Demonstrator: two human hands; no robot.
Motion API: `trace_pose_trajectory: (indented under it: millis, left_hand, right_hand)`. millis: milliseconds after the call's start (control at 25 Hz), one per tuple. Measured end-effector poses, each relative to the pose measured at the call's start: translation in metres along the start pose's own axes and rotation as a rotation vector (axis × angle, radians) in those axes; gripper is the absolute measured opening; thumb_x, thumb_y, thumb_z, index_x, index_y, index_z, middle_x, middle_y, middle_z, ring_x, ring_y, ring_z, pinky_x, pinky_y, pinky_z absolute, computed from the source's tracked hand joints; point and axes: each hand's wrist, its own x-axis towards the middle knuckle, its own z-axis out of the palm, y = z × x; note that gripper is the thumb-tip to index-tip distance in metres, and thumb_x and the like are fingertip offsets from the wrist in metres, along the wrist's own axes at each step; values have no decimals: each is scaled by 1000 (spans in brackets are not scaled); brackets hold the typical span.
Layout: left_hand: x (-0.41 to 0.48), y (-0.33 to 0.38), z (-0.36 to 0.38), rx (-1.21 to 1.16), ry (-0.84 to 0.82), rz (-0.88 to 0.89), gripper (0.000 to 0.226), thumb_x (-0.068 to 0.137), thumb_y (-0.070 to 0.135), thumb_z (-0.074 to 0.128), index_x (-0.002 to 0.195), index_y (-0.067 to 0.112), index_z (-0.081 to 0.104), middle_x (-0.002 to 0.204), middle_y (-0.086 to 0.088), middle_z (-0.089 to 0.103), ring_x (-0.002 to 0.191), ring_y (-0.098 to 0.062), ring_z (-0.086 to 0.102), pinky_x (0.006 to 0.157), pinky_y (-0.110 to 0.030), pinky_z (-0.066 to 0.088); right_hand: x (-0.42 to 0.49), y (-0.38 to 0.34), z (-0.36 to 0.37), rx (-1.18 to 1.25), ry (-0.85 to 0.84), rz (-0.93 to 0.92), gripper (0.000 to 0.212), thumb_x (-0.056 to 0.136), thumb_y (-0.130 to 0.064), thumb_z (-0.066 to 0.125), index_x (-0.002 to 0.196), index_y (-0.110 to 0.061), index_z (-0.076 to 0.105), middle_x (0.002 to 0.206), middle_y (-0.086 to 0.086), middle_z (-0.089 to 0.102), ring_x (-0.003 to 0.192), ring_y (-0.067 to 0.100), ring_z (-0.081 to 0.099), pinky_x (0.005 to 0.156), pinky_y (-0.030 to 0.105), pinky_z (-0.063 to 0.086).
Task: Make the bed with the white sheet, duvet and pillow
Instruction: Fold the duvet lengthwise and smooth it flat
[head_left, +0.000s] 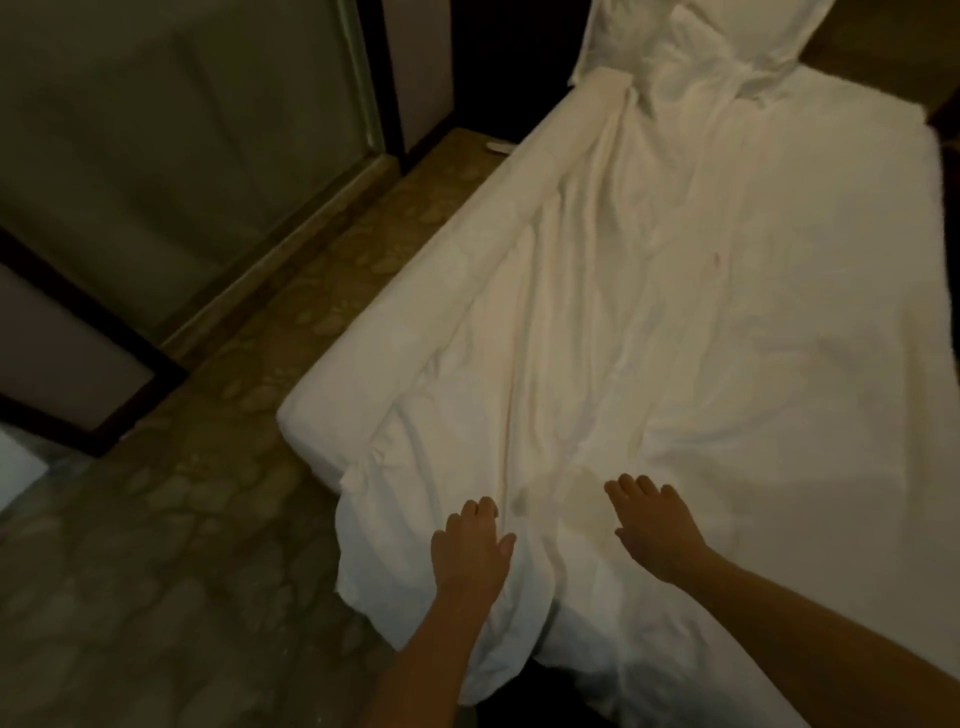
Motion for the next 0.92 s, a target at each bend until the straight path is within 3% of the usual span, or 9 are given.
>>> trace_pose_trajectory:
  millis: [40, 120, 240, 400, 480, 560, 680, 840, 920]
  left_hand:
    - [-5, 1, 12, -19, -25, -17, 40, 98, 46, 39, 129, 21, 43, 124, 1, 51, 111, -16, 52, 86, -29, 40]
    - [-20, 11, 44, -8, -5, -33, 43, 93, 50, 48, 125, 21, 48, 117, 1, 55, 103, -16, 56, 83, -31, 43]
    - [-32, 29, 84, -48, 27, -94, 56, 56, 62, 79, 94, 24, 62, 83, 7, 62, 65, -9, 61, 55, -26, 52]
    - [-13, 52, 133, -159, 114, -289, 72, 52, 56, 84, 110, 20, 60, 103, -1, 62, 82, -16, 62, 66, -31, 53]
    - [4, 55, 156, -147, 117, -413, 82, 55, 50, 83, 122, 19, 48, 115, -4, 56, 93, -20, 59, 73, -34, 53]
    - [14, 55, 188, -124, 214, -424, 92, 39, 40, 91, 117, 18, 46, 108, -9, 58, 85, -26, 61, 63, -37, 54]
    - [24, 44, 219, -189, 377, -439, 82, 42, 16, 94, 109, 21, 47, 97, -7, 59, 75, -23, 61, 58, -30, 54]
    - [24, 37, 229, -210, 465, -441, 41, 54, 8, 91, 83, 12, 62, 66, -2, 60, 51, -12, 56, 47, -16, 43]
    - [16, 42, 226, -201, 515, -444, 35, 56, 0, 88, 77, 8, 62, 60, -3, 57, 46, -13, 52, 42, -16, 39]
  right_hand:
    - [3, 2, 5, -9, 68, -47, 70, 38, -33, 93, 99, -10, 70, 89, 6, 66, 73, 24, 63, 54, 36, 50]
    - [14, 6, 18, -46, 136, -146, 69, 28, -29, 95, 89, -9, 71, 81, 7, 66, 64, 25, 63, 48, 36, 49]
    - [32, 9, 34, -90, 172, -247, 66, 29, -28, 95, 87, -7, 71, 81, 9, 66, 65, 26, 63, 51, 35, 49]
    - [74, 9, 82, -122, 202, -407, 69, 34, -20, 94, 96, -5, 69, 89, 12, 66, 72, 29, 63, 57, 39, 51]
    - [96, 10, 104, -120, 208, -457, 74, 38, -18, 93, 105, -2, 66, 96, 15, 65, 78, 31, 62, 61, 40, 51]
    - [110, 12, 128, -127, 265, -527, 73, 47, -16, 89, 113, 0, 62, 104, 18, 64, 84, 34, 62, 65, 41, 51]
    - [132, 14, 153, -136, 402, -617, 64, 63, -16, 76, 119, 1, 51, 107, 18, 62, 88, 34, 60, 70, 42, 49]
    - [159, 16, 165, -144, 588, -690, 28, 78, -13, 62, 103, -7, 52, 97, 12, 60, 83, 31, 53, 71, 41, 39]
    - [162, 19, 165, -118, 634, -749, 20, 80, -12, 56, 98, -8, 51, 95, 13, 60, 83, 31, 53, 72, 42, 39]
